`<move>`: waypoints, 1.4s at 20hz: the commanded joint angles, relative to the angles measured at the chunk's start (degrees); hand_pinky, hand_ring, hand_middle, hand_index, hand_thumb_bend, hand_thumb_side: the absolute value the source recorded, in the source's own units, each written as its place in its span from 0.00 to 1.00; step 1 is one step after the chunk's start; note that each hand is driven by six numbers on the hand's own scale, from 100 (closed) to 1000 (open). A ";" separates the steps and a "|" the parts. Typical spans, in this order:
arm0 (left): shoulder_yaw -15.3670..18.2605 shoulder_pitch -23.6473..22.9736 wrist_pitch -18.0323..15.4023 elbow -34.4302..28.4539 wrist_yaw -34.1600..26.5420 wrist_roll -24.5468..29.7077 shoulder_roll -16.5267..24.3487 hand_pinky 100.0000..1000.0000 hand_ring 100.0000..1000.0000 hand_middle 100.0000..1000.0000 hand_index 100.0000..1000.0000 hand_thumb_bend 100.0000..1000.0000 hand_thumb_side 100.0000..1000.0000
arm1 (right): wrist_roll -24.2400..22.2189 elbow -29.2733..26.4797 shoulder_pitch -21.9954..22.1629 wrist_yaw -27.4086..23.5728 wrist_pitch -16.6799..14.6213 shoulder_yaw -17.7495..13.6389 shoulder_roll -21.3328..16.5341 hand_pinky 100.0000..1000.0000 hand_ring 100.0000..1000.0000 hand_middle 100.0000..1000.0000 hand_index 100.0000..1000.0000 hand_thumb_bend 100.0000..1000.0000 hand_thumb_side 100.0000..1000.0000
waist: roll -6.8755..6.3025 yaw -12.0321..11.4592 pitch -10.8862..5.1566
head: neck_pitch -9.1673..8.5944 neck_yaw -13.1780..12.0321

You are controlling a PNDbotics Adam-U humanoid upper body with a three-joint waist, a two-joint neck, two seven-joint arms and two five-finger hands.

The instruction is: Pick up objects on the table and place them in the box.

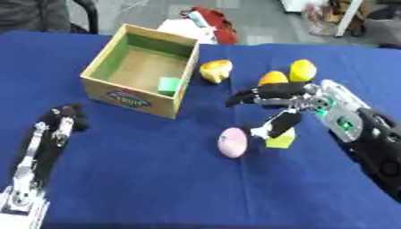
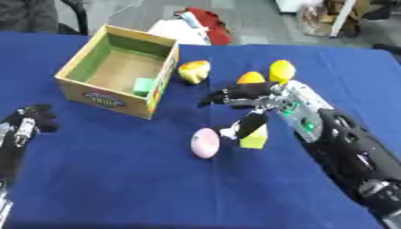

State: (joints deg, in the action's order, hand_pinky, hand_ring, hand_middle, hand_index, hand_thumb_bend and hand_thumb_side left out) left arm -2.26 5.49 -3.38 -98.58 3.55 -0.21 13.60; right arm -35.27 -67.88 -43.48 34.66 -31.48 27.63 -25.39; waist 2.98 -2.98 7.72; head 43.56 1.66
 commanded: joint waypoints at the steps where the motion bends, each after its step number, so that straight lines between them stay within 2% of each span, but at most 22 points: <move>1: -0.04 0.20 -0.08 -0.68 0.26 0.09 1.04 0.63 0.54 0.55 0.73 0.00 0.73 | -13.78 -1.45 -0.60 0.44 -14.64 0.13 -1.42 0.88 0.98 0.95 0.98 0.00 0.56 | 0.75 -0.08 -1.68 | 0.35 0.07; 14: -0.09 0.18 -0.10 -0.67 0.33 0.13 1.15 0.63 0.54 0.55 0.73 0.00 0.73 | -16.64 -4.69 2.72 -0.03 -15.51 2.56 -3.45 0.89 0.98 0.95 0.92 0.00 0.59 | 1.03 -0.25 -1.85 | 0.55 0.20; 20: -0.10 0.28 -0.11 -0.69 0.30 0.16 1.08 0.63 0.54 0.55 0.73 0.00 0.72 | -16.69 -2.88 3.39 2.27 -15.43 2.05 -2.35 0.88 0.97 0.95 0.89 0.00 0.58 | 0.89 -0.40 -1.88 | 0.44 0.37; 21: -0.10 0.29 -0.10 -0.68 0.29 0.16 1.06 0.63 0.54 0.55 0.73 0.00 0.72 | -16.67 -2.31 3.43 2.75 -15.37 1.86 -2.12 0.88 0.97 0.95 0.89 0.00 0.50 | 0.88 -0.41 -1.89 | 0.42 0.38; 22: -0.11 0.29 -0.10 -0.68 0.28 0.17 1.05 0.63 0.54 0.55 0.73 0.00 0.72 | -16.59 -1.75 3.44 3.39 -15.32 1.62 -1.88 0.88 0.97 0.95 0.89 0.00 0.57 | 0.86 -0.42 -1.89 | 0.39 0.37; 28: -0.10 0.31 -0.09 -0.69 0.30 0.19 1.02 0.63 0.54 0.55 0.73 0.00 0.73 | -14.91 -0.09 3.28 7.77 -16.46 1.09 -0.61 0.88 0.96 0.96 0.90 0.00 0.54 | 0.83 -0.46 -1.80 | 0.35 0.45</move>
State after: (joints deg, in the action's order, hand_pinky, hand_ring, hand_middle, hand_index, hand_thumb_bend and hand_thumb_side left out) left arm -2.27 5.34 -3.39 -98.57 3.57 -0.19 13.63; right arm -34.84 -67.89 -39.32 41.31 -31.91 29.33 -25.38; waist 3.34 -3.44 7.42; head 43.82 1.94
